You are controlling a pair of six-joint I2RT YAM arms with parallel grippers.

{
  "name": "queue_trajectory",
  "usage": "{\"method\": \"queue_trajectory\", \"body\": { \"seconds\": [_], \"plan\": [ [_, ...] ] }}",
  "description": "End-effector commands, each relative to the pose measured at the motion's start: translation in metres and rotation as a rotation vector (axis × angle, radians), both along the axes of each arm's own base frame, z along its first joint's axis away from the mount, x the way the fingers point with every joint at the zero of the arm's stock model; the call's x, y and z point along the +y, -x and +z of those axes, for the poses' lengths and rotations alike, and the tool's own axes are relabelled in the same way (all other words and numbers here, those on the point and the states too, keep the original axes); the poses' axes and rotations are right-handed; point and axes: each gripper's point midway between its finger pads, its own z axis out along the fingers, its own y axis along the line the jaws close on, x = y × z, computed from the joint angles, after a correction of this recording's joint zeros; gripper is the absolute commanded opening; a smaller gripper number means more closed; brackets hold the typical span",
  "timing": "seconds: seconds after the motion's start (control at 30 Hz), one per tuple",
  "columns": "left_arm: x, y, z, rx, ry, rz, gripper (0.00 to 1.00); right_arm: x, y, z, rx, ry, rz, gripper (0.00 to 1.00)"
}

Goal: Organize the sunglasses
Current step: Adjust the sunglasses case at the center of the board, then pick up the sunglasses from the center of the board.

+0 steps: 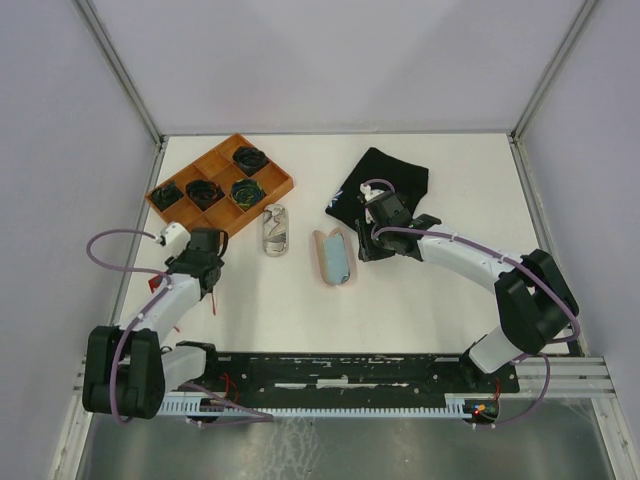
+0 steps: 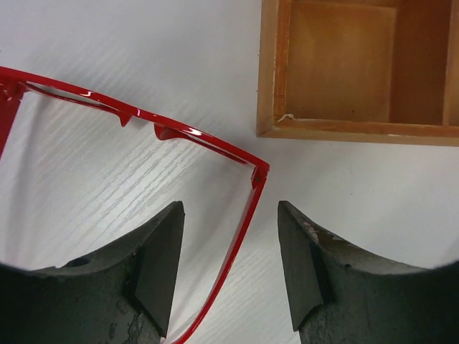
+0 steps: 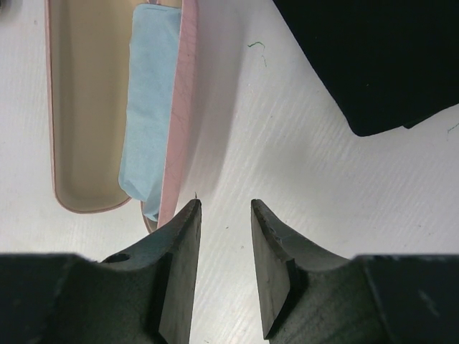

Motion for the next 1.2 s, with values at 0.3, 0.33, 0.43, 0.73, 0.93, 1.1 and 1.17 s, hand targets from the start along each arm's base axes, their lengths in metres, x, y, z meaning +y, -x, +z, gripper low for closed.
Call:
{"method": "queue_trajectory", "body": {
  "seconds": [0.3, 0.33, 0.43, 0.73, 0.93, 1.1, 1.17],
  "plan": [
    [-0.006, -0.025, -0.026, -0.042, 0.140, 0.043, 0.57, 0.002, -0.004, 0.015, -0.049, -0.022, 0.006, 0.43],
    [-0.005, -0.024, -0.029, -0.040, 0.144, 0.048, 0.56, 0.002, -0.004, 0.015, -0.051, -0.024, 0.007, 0.43],
    [-0.005, -0.021, -0.034, -0.034, 0.149, 0.066, 0.51, 0.004, -0.005, 0.016, -0.053, -0.025, 0.010, 0.43],
    [0.012, -0.006, -0.021, -0.096, 0.105, 0.169, 0.33, 0.005, -0.007, 0.015, -0.051, -0.022, 0.019, 0.43],
    [0.019, 0.001, -0.012, -0.128, 0.080, 0.210, 0.18, 0.007, -0.007, 0.017, -0.053, -0.023, 0.031, 0.43],
    [0.026, 0.005, 0.005, -0.170, 0.062, 0.245, 0.08, 0.006, -0.006, 0.021, -0.059, -0.024, 0.036, 0.43],
    [0.028, 0.006, 0.018, -0.199, 0.054, 0.257, 0.05, 0.005, -0.006, 0.024, -0.064, -0.024, 0.036, 0.43]
  ]
}}
